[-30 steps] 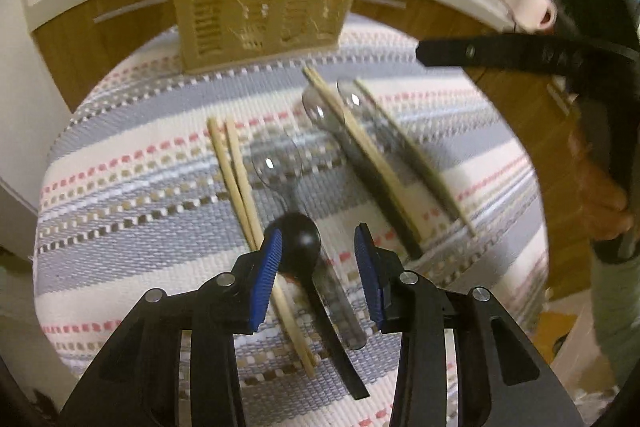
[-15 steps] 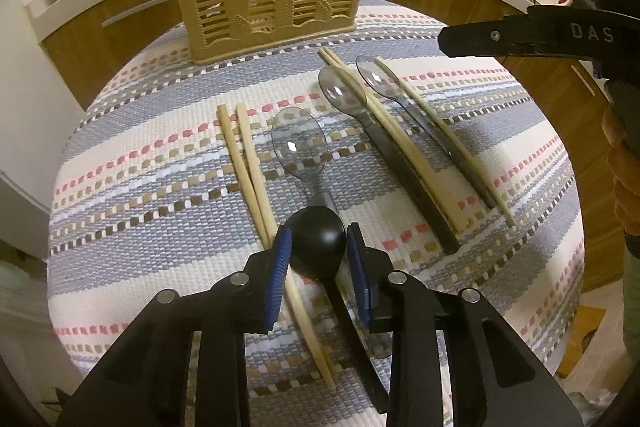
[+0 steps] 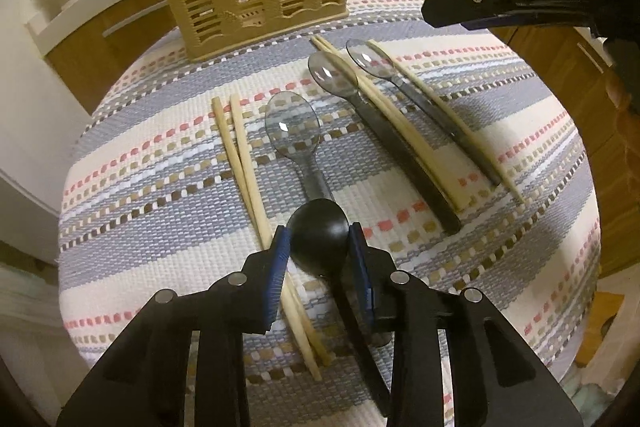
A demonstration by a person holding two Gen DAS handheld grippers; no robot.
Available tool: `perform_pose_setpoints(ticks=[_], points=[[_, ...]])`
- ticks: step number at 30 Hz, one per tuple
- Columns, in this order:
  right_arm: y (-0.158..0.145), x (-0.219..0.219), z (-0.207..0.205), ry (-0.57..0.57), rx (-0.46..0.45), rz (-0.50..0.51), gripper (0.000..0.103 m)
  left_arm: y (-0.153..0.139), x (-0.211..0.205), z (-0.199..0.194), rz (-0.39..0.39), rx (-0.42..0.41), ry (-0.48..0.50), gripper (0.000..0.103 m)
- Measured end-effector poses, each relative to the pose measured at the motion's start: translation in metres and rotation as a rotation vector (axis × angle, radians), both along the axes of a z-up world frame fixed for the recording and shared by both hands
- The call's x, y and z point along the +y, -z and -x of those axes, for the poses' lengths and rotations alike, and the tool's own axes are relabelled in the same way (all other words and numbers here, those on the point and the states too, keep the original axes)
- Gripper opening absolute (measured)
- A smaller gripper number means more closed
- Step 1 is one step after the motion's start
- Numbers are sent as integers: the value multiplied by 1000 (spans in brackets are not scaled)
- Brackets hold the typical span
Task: Organize utensils
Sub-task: 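Lower the left tool and grasp the black plastic spoon by its handle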
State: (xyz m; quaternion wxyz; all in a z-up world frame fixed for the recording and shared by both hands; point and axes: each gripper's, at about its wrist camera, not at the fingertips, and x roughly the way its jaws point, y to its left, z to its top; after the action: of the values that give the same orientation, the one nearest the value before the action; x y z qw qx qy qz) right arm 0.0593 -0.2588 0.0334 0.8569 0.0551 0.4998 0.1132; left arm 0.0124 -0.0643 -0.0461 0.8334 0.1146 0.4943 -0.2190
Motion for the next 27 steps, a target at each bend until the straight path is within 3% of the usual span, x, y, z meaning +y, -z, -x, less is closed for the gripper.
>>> perform_pose_setpoints(ticks=[8,13,17,19,21,23,27], points=[[0,-2,0,4,1,-6,52,-15,34,-3,151,24,-18,11],[3,5,-2,-9,6,-6,52,-10,57,-8,156,35,-77,11],[6,11,-4,-17,15,-4,52,-6,69,-11,206,75,-94,11],[6,12,-5,-19,15,-5,52,-7,67,-10,218,80,-89,21],[5,13,-6,-20,14,-6,52,-11,58,-8,209,57,-73,40],[5,12,-5,-21,13,-3,52,-11,41,-5,147,45,-43,40],[4,4,-3,-16,13,4,52,1,18,0,-16,45,-8,28]])
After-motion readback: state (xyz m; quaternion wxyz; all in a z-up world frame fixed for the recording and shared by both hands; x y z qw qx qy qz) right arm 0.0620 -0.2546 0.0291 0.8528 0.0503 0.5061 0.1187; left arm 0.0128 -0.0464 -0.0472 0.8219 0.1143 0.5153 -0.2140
